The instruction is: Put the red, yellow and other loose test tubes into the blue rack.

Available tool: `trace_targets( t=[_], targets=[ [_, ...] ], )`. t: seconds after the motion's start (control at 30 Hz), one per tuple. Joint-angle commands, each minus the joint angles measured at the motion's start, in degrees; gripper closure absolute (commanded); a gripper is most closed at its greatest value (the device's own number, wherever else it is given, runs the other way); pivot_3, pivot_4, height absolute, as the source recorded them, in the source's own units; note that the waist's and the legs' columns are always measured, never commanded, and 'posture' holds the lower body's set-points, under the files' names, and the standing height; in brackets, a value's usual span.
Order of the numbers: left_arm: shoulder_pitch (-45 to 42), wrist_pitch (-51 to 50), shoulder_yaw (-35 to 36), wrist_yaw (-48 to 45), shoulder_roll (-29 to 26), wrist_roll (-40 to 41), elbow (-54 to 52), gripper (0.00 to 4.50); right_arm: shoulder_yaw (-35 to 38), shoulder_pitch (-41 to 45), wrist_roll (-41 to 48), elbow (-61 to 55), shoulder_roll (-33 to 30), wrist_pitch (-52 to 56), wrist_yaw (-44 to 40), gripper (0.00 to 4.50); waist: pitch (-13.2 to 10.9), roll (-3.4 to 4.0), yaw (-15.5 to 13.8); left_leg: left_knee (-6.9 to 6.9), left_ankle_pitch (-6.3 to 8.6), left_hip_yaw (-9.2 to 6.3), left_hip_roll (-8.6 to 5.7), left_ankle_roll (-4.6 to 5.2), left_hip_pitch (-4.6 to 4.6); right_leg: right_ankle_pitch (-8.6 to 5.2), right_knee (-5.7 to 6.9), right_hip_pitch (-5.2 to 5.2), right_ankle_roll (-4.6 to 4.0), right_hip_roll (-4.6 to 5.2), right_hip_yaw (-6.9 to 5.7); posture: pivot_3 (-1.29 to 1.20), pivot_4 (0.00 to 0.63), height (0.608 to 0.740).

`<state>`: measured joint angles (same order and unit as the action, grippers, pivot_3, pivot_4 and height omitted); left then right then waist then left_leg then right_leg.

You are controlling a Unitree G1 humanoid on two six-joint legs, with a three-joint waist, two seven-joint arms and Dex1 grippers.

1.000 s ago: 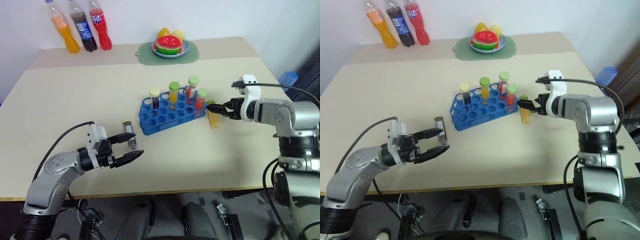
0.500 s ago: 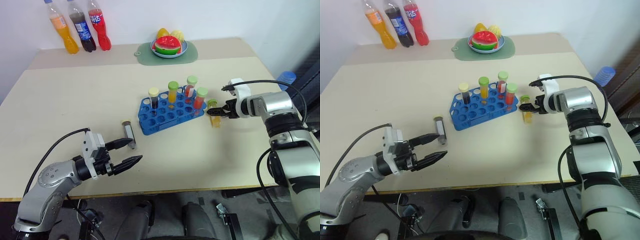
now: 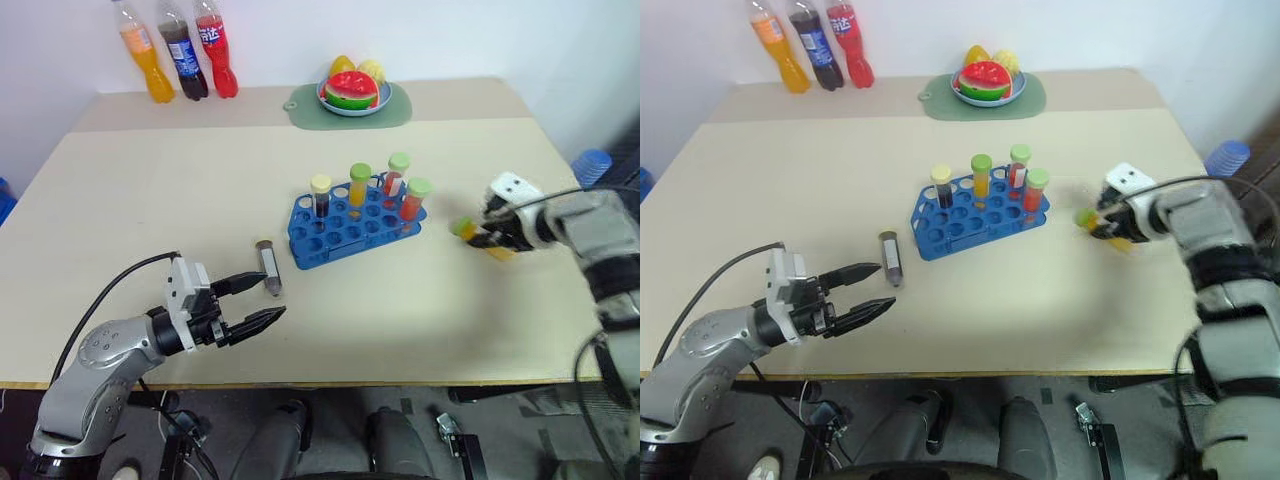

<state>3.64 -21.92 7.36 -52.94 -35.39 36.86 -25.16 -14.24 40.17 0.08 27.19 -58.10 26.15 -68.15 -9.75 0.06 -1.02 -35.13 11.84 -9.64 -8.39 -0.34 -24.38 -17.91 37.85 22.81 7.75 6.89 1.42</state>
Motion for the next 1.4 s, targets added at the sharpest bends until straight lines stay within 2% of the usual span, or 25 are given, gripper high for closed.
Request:
trace_targets(
  t=[0.03, 0.07, 0.13, 0.2, 0.27, 0.43, 0.57, 0.73, 0.93, 1.2, 1.3, 1.37, 1.4],
  targets=[
    [-1.0, 1.5, 0.1, -1.5, 0.0, 0.1, 1.2, 0.93, 10.4, -14.1, 12.1, -19.3, -4.8, -9.4, -11.2, 3.66, 0.0, 0.03, 0.3, 0.00, 0.01, 0.05, 0.05, 0.00, 0.00, 0.00, 0.00, 0.03, 0.00, 0.00, 0.04, 0.00, 0.150, 0.740],
    [-1.3, 1.8, 0.1, -2.0, 0.0, -0.1, 1.9, 0.93, 13.2, -17.5, 16.0, -23.4, -3.5, -10.1, -12.3, 3.66, 0.0, 0.03, 0.8, 0.03, 0.01, 0.05, 0.06, 0.00, -0.02, 0.00, 0.00, 0.04, 0.01, 0.02, 0.03, 0.00, 0.150, 0.740],
    [-1.9, 3.4, 0.1, -2.8, 0.1, -1.3, 3.9, 0.93, 16.7, -20.7, 22.2, -30.7, 2.1, -7.5, -8.5, 3.66, 0.0, 0.02, 2.3, -0.02, 0.03, 0.16, 0.25, -0.03, 0.08, 0.01, 0.04, 0.01, -0.01, -0.08, 0.09, 0.00, 0.150, 0.740],
    [-2.1, 4.4, 0.3, -3.8, 0.1, -1.7, 5.5, 0.93, 18.2, -19.4, 26.6, -35.1, 11.3, -4.8, -0.3, 3.66, 0.0, -0.02, 3.6, 0.00, 0.03, 0.21, 0.37, -0.04, 0.22, 0.08, 0.08, -0.04, -0.12, -0.13, 0.11, 0.00, 0.150, 0.740],
    [-2.2, 4.9, 0.7, -4.4, 0.2, -1.6, 6.7, 0.93, 17.7, -17.0, 28.0, -36.7, 20.6, -4.1, 7.1, 3.66, 0.0, 0.00, 3.6, -0.01, 0.02, 0.24, 0.46, -0.06, 0.34, 0.12, 0.15, -0.08, -0.19, -0.17, 0.10, 0.00, 0.150, 0.740],
    [-2.3, 6.0, 1.4, -5.2, 0.0, -1.5, 8.1, 0.93, 16.3, -11.2, 23.7, -29.0, 42.1, -15.1, 23.3, 3.66, 0.0, -0.04, 2.1, 0.07, -0.02, 0.16, 0.36, -0.14, 0.33, 0.12, 0.12, -0.06, -0.20, -0.12, 0.07, 0.00, 0.150, 0.740],
    [-2.5, 5.8, 2.4, -5.0, -0.1, -0.8, 8.4, 0.93, 16.9, -8.0, 20.9, -21.4, 49.9, -23.5, 28.8, 3.66, 0.0, -0.04, 1.4, 0.07, -0.21, 0.12, 0.25, -0.46, 0.34, 0.13, 0.13, 0.16, -0.20, -0.15, 0.05, 0.00, 0.150, 0.740],
    [-2.1, 5.7, 2.6, -4.6, -0.2, -0.7, 7.7, 0.93, 16.3, -6.8, 18.9, -12.2, 53.3, -31.2, 30.4, 3.66, 0.0, -0.04, 1.9, 0.06, -0.21, 0.11, 0.20, -0.45, 0.38, 0.20, 0.17, 0.15, -0.11, -0.17, 0.07, 0.00, 0.150, 0.740],
    [-1.2, 5.6, 2.5, -3.9, 0.1, -0.5, 6.3, 0.93, 16.8, -6.0, 14.8, 1.7, 54.1, -42.1, 32.2, 3.66, 0.0, -0.03, 2.2, 0.15, -0.24, 0.11, 0.23, -0.50, 0.41, 0.20, 0.24, 0.20, -0.12, -0.21, 0.09, 0.00, 0.150, 0.740],
    [-1.5, 3.9, 2.9, -2.8, -0.4, 0.4, 4.8, 0.93, 18.0, -0.6, 11.6, 17.5, 55.1, -52.9, 35.9, 3.66, 0.0, -0.04, 2.1, 0.22, -0.10, 0.10, 0.25, -0.27, 0.92, 0.19, 0.21, -0.28, -0.13, -0.25, 0.10, 0.00, 0.150, 0.740],
    [-1.7, 2.8, 2.8, -1.9, -0.5, 0.6, 3.7, 0.93, 17.7, -0.2, 11.8, 20.2, 55.5, -54.8, 33.8, 3.66, 0.1, -0.04, 2.2, 0.22, -0.11, 0.10, 0.26, -0.28, 1.02, 0.19, 0.22, -0.34, -0.13, -0.29, 0.11, 0.00, 0.150, 0.740],
    [-1.8, 1.8, 2.6, -0.7, -0.3, 1.0, 2.7, 0.93, 17.3, -1.3, 12.5, 20.0, 55.7, -56.7, 30.8, 2.64, 0.1, -0.05, 2.2, 0.21, -0.11, 0.08, 0.31, -0.28, 1.04, 0.19, 0.22, -0.38, -0.14, -0.35, 0.12, 0.00, 0.150, 0.740],
    [-1.7, 1.5, 2.5, -0.3, -0.2, 1.1, 2.3, 0.93, 17.3, -1.8, 12.6, 19.6, 55.7, -57.4, 30.0, 2.36, 0.1, -0.05, 2.2, 0.21, -0.11, 0.08, 0.31, -0.29, 1.04, 0.19, 0.22, -0.38, -0.14, -0.35, 0.12, 0.00, 0.150, 0.740]
  ],
)
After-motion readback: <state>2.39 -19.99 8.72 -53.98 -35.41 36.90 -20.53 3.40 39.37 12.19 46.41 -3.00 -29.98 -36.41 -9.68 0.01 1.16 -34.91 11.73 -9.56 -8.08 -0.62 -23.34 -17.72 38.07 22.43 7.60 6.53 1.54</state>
